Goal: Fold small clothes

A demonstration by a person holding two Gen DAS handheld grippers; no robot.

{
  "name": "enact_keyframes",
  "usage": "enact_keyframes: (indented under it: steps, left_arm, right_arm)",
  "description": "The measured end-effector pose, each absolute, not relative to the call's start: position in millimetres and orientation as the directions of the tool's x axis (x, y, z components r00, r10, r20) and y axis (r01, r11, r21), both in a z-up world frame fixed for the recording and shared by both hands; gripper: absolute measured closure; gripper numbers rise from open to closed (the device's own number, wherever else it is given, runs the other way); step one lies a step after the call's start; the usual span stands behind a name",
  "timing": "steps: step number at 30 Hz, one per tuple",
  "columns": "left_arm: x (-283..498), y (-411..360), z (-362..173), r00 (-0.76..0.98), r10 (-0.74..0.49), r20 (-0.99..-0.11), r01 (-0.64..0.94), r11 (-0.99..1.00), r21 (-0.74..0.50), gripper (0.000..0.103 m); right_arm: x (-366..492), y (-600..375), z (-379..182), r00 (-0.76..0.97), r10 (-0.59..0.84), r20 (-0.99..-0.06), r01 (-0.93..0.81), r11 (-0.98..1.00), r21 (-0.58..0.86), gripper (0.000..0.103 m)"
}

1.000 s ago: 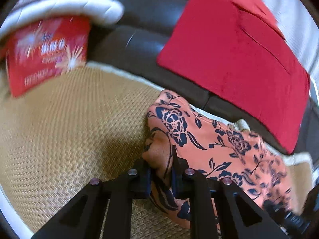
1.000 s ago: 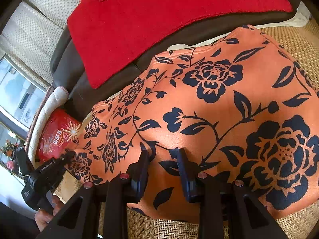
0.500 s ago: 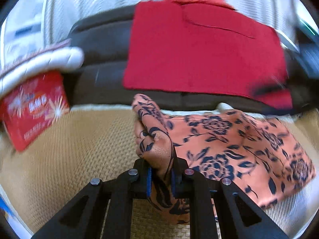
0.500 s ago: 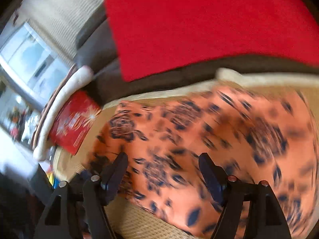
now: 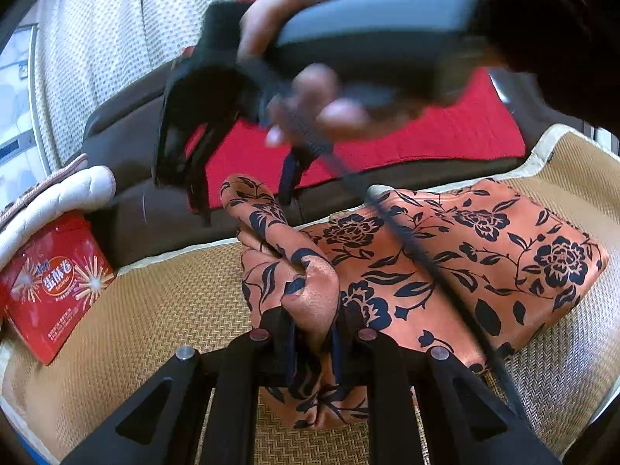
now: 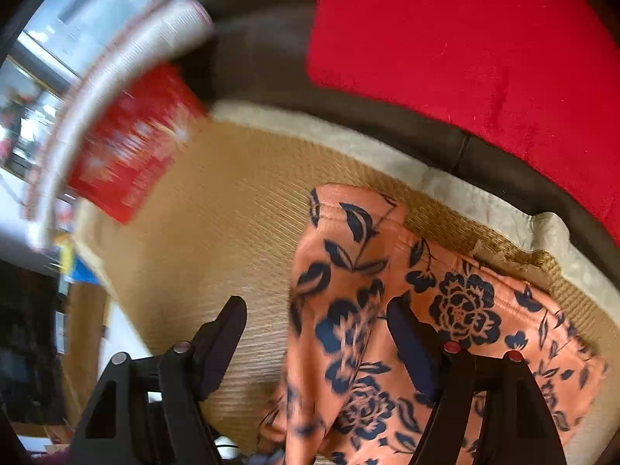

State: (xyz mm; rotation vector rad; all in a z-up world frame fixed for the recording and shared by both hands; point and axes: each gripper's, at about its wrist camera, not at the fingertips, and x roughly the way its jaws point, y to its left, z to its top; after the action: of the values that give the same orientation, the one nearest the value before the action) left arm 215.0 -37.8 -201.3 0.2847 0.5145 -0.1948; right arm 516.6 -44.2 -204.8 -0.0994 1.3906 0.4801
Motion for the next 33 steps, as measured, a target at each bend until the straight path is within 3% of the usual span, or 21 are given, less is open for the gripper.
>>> enact_keyframes:
  steps: [4,5,6,9,16,24,33]
  left_arm:
    - [212.3,-41.8,-201.4,0.853,-0.113,-0.509,0.262,0.937,0.232,0.089]
    - [211.7,-42.7,-201.4,0.853,-0.114,-0.509,0.264,0.936,0.234,0.089]
    - [209.8,-44.2,-201.4,0.852,-0.117,-0.51,0.27,0.933,0.236,0.089]
    - [203.8,-50.0,-201.7,0.853,-0.129,-0.505,0.287,0.925,0.25,0.089]
    - [182.5,-82.2,-182.0,0.859,-0.242,-0.45,0.378,0.894,0.241,0.089]
    - [176.8,-161.8,-156.3,0.778,-0.415,-0.472,0.532,0.834,0.142,0.089]
    - [183.2,-247.7,-179.4,0.687,-0.489,-0.538,0.647,0.748,0.146,0.089]
  right_arm:
    - [532.8,-44.9,-227.2,0.072,0.233,-0.97,-0.331,0.923,0.197,0.029]
    - [534.2,-47.7,-232.2,0.067,0.24,-0.969,-0.335,0.92,0.204,0.046]
    - [534.0,-49.6,-234.3,0.066,0.241,-0.968,-0.346,0.916,0.204,0.073]
    - [530.0,-65.1,-233.6,0.099,0.247,-0.964,-0.373,0.907,0.194,0.086]
    - [501.5,-151.4,-192.2,0.262,0.387,-0.884,-0.349,0.892,0.286,0.089]
    - [476.5,-287.8,-150.8,0.419,0.388,-0.821,-0.245,0.919,0.309,0.095]
    - [471.0,-408.1,-195.0,0.439,0.373,-0.817,-0.089,0.923,0.374,0.095]
